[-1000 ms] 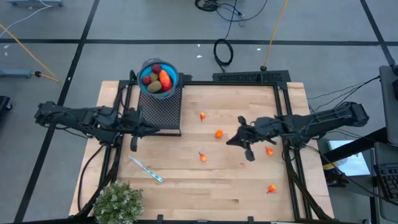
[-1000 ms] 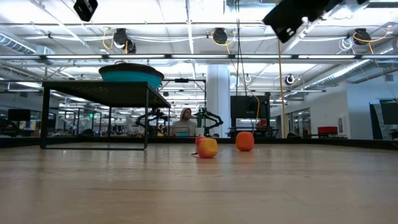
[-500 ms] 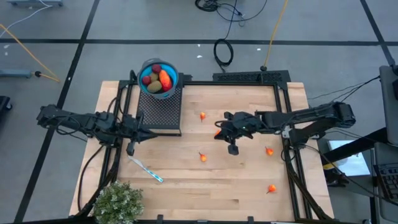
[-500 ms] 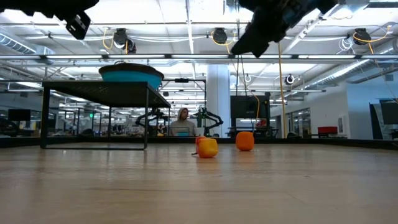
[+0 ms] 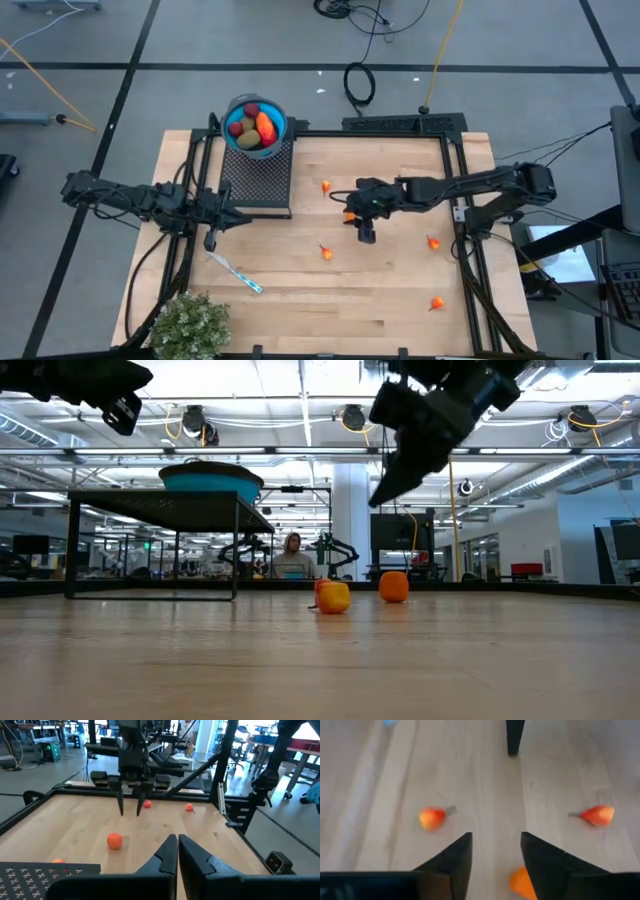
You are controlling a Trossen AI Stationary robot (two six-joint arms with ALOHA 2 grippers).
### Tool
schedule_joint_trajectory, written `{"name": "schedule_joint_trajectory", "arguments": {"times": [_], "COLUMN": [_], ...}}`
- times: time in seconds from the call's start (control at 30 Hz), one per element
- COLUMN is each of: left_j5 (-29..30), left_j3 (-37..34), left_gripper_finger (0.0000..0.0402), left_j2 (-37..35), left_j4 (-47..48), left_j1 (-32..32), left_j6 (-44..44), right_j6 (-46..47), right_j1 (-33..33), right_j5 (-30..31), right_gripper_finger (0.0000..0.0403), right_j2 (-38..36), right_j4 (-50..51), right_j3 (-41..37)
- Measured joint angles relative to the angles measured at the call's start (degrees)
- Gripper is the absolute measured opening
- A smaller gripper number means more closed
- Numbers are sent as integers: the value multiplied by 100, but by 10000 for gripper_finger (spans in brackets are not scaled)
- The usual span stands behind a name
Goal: Pick & Place Fruit
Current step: Put the orange into the blue strainer bowl on the shelf
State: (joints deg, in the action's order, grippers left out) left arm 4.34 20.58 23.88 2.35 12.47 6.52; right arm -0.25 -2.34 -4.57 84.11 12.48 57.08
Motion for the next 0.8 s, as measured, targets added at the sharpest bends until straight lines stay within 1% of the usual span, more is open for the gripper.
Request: {"name": "schedule_joint_trajectory", "arguments": {"times": [0.1, 0.27, 0.4, 0.57, 0.67, 0.8], "left_j5": [0, 3, 13, 114, 191, 194], "left_j3": [0, 0, 0, 0, 0, 0], "left_gripper_finger": [2, 16, 20, 9, 2, 10], "left_j2": [4, 6, 6, 9, 9, 11], "left_j4": [-2, -1, 0, 0, 0, 0], "left_j1": [0, 0, 0, 0, -1, -2], "left_j6": [0, 43, 153, 154, 165, 275], "right_j6": [-432, -836, -1207, -1406, -1422, -1428], "right_j1": [-80, -276, -465, -715, -794, -816], "right_j5": [1, 23, 23, -2, -8, -19], "right_gripper_finger": [193, 244, 274, 293, 299, 300], "right_j2": [152, 376, 410, 504, 678, 989], "right_j4": [-12, 101, 443, 658, 504, 555], "right_j3": [-2, -2, -9, -15, 9, -14]}}
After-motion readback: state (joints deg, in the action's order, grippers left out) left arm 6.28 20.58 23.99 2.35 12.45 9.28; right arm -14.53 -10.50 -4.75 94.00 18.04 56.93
